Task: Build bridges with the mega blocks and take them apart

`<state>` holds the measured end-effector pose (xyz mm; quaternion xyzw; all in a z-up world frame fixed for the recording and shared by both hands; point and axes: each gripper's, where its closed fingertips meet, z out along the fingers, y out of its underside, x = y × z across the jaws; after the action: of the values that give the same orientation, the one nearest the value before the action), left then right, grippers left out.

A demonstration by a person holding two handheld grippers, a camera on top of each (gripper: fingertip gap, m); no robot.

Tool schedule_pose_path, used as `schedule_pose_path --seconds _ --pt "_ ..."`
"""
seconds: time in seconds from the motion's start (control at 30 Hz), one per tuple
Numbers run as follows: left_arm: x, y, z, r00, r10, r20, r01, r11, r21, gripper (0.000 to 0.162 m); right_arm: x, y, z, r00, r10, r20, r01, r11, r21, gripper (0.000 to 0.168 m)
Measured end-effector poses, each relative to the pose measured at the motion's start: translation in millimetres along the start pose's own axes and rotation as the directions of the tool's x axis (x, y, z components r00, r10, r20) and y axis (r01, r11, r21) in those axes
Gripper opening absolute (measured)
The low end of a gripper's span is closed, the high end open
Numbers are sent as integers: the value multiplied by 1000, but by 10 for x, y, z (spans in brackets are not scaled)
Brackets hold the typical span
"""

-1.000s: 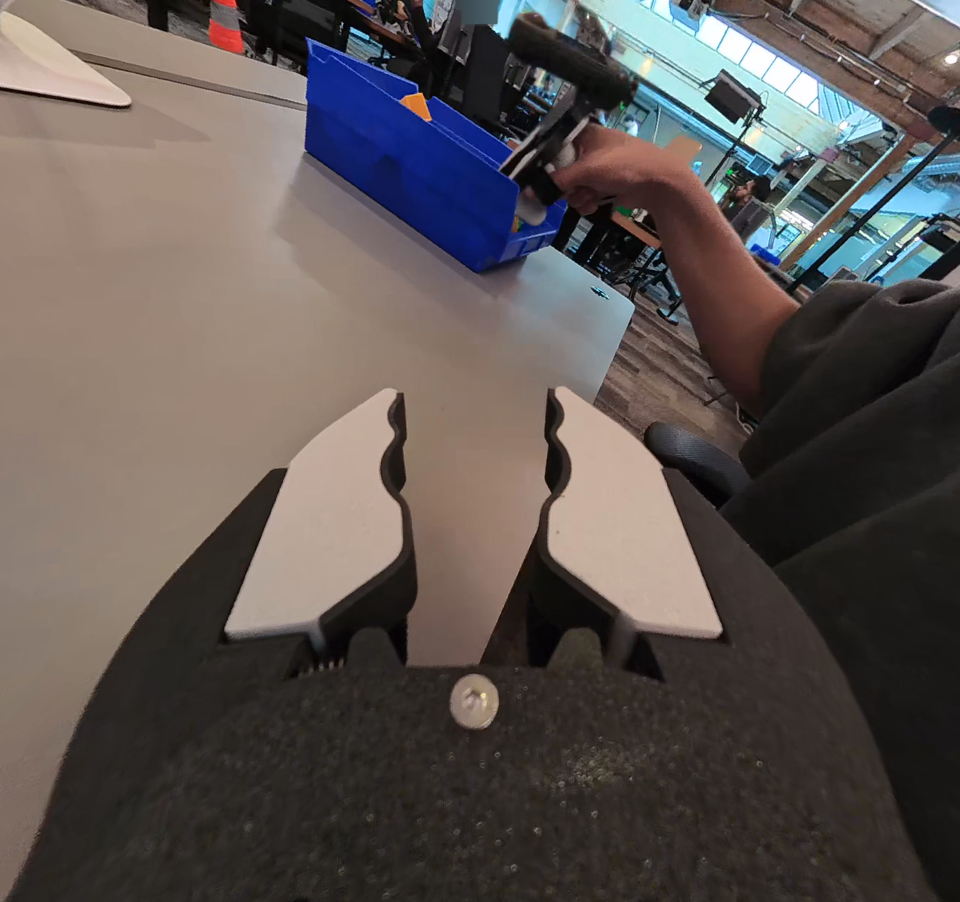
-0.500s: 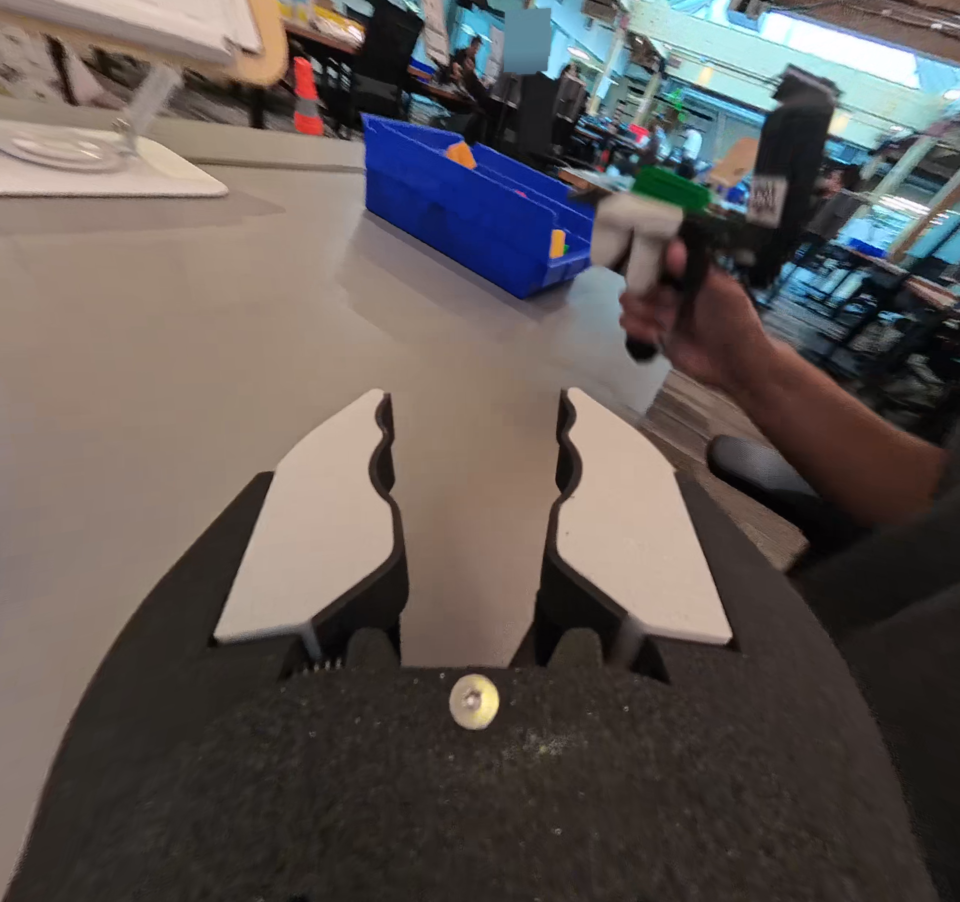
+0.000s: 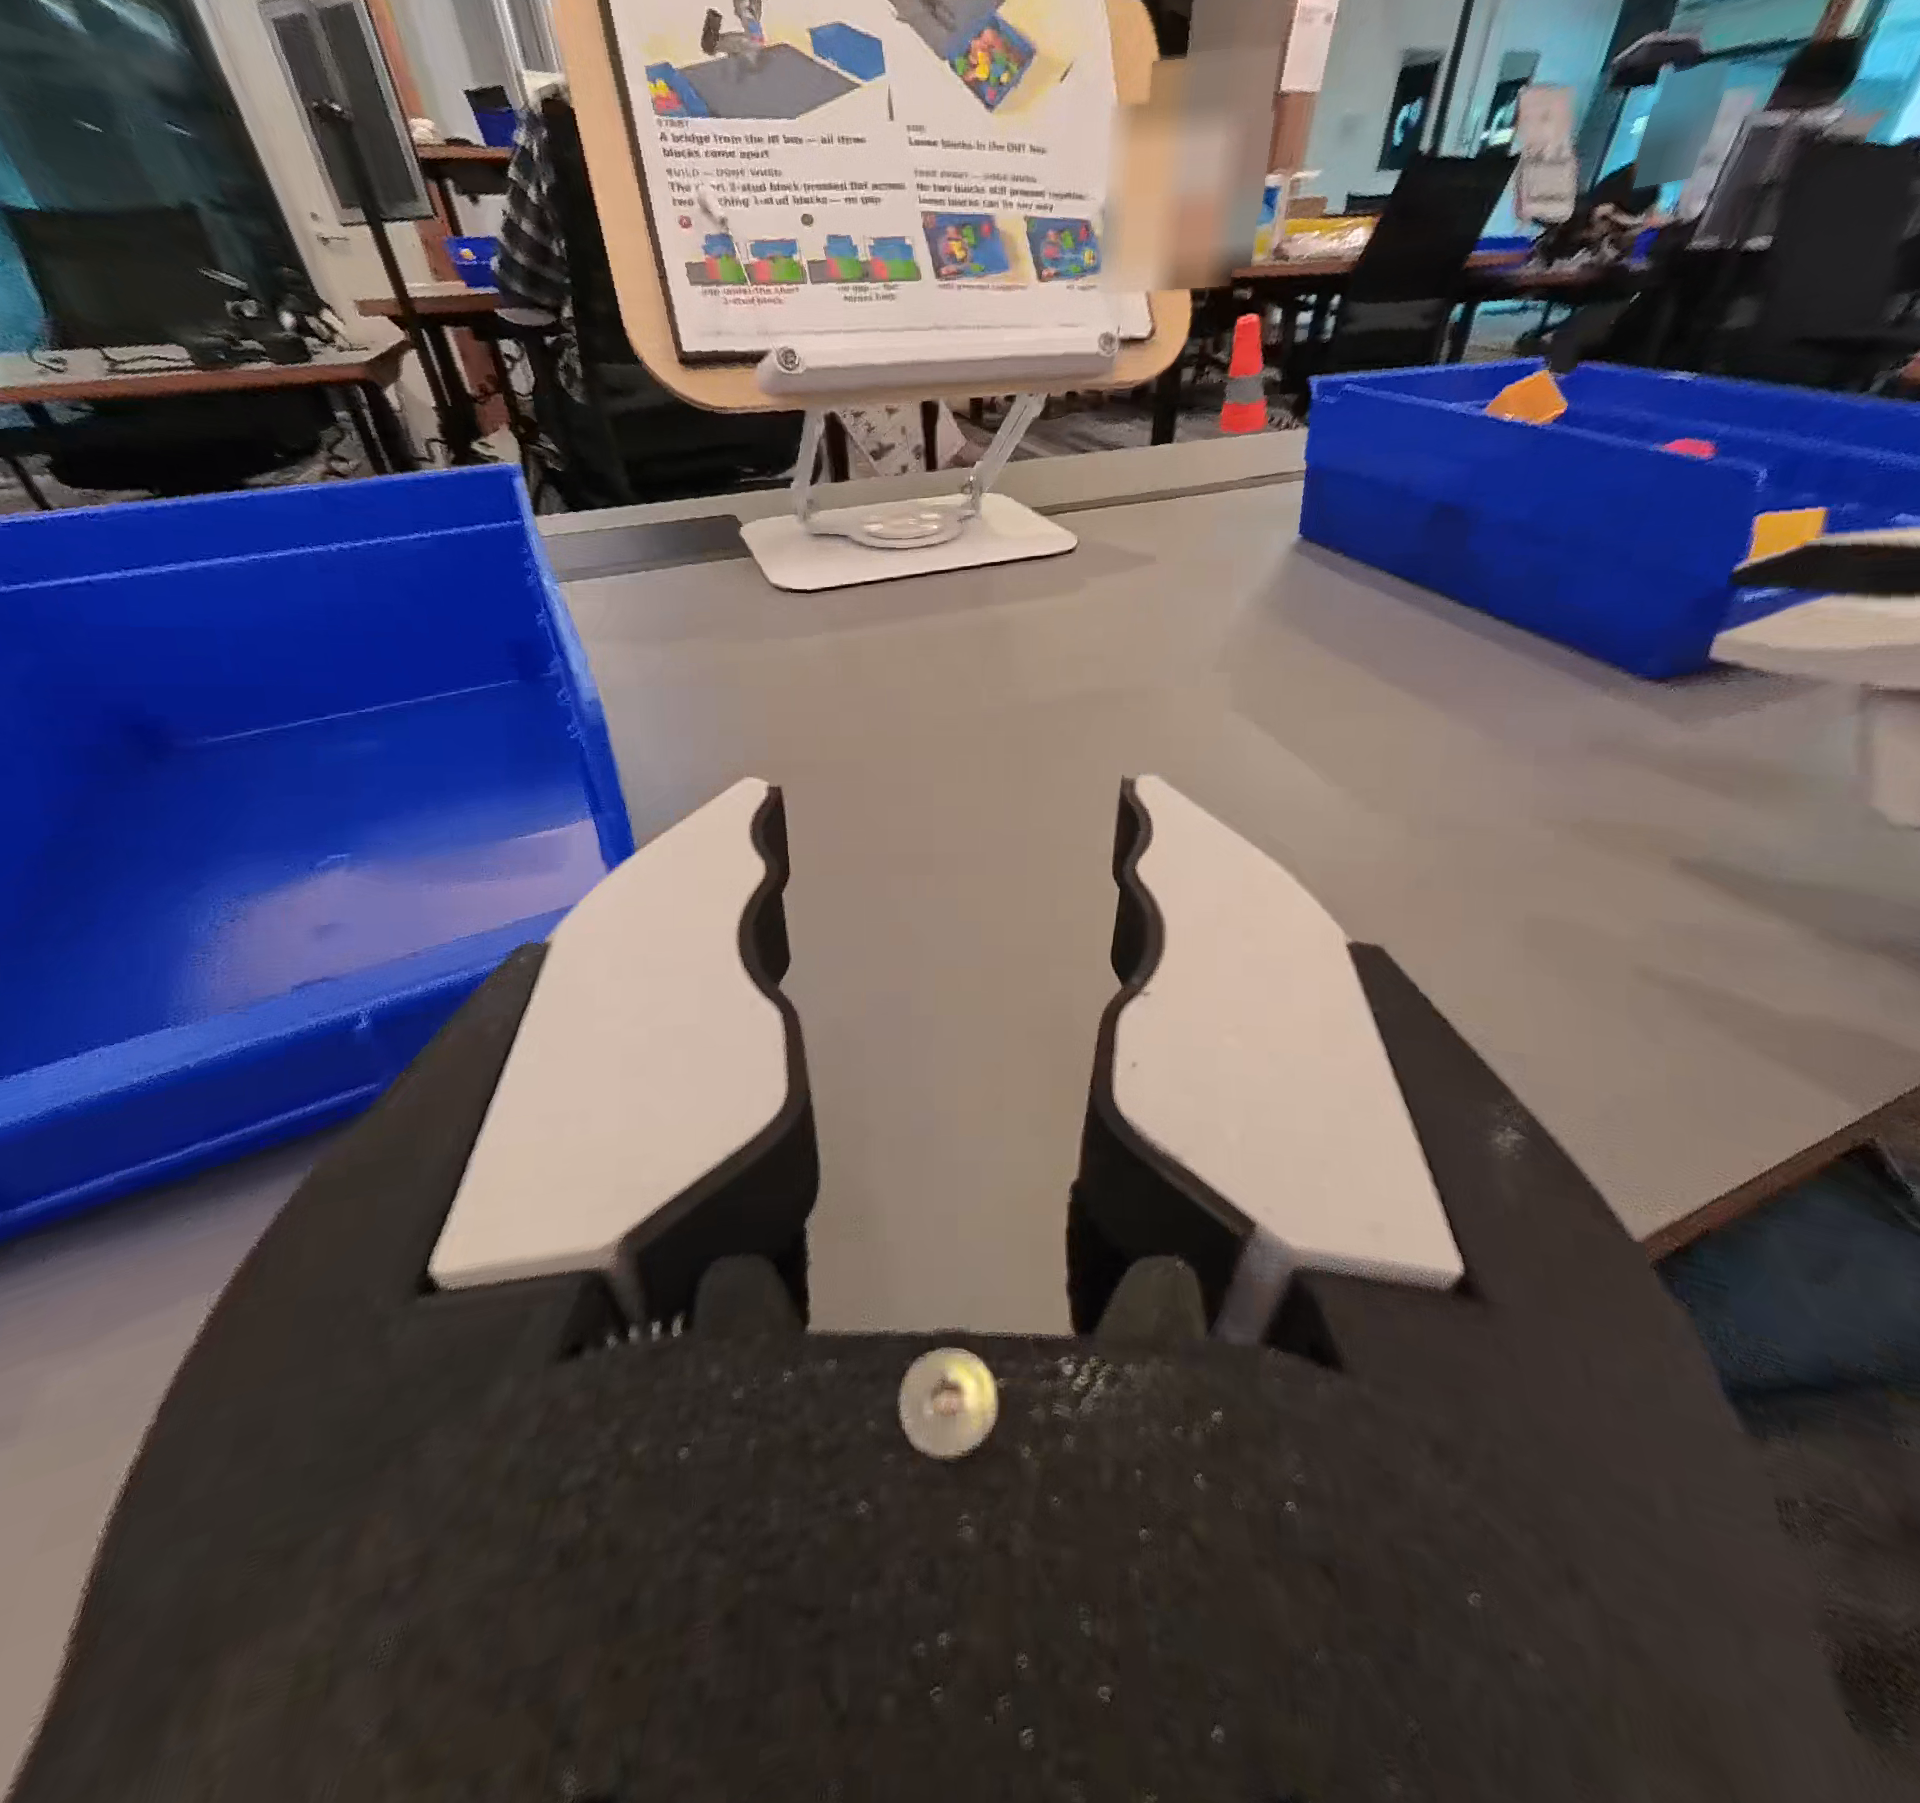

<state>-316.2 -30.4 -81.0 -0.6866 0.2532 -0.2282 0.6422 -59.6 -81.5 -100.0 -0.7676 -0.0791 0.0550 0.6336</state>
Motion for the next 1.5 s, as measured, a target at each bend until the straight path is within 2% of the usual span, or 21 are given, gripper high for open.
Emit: schedule_pose_path --seconds 0.07,0.43,0.63,0.73,0.8,0.9,1.0,1.13,1.2,1.27,1.33,1.4,1.5 --pt "36 48 -4 1000 19 12 -19 1000 -23 56 37 13 13 1000 2 -11 -2 1000 -2 62" --pt "99 58 18 999 -52 -14 52 998 -29 59 95 7 47 1000 16 7 -16 1000 9 61" --pt "217 160 123 996 -64 -60 59 994 -88 60 137 -25 -37 1000 4 -5 -4 1000 16 61" --pt "430 18 243 994 -60 -92 53 996 -76 60 405 -86 -172 996 -1 -88 3 1000 23 61" --pt "789 -142 495 988 -64 -143 52 995 -88 61 821 -183 -372 976 -10 -219 23 998 55 60" --pt "1723 -300 1082 951 -79 -297 45 992 -121 71 1556 -191 -781 913 38 -406 -2 996 90 59" --pt "2673 -197 1764 921 -88 -379 13 981 -196 71 2166 -50 -1195 832 87 -547 -43 995 93 60" --pt "3419 61 2553 938 -86 -337 -14 958 -285 68 2554 109 -1544 774 184 -605 -125 982 140 60" --pt "3571 154 2824 948 -121 -295 18 943 -331 84 2618 168 -1599 769 220 -600 -161 975 151 60" --pt "3527 162 3017 964 -137 -227 52 937 -345 75 2631 240 -1598 772 234 -591 -186 972 142 60" --pt "3415 160 3113 969 -173 -175 99 925 -368 50 2645 313 -1576 769 230 -596 -202 973 115 60" --pt "3316 160 3160 971 -190 -148 122 918 -378 41 2686 359 -1559 756 234 -612 -221 970 99 60" --pt "3100 160 3136 992 -113 -55 82 914 -397 16 2728 409 -1472 749 272 -604 -272 958 93 61"
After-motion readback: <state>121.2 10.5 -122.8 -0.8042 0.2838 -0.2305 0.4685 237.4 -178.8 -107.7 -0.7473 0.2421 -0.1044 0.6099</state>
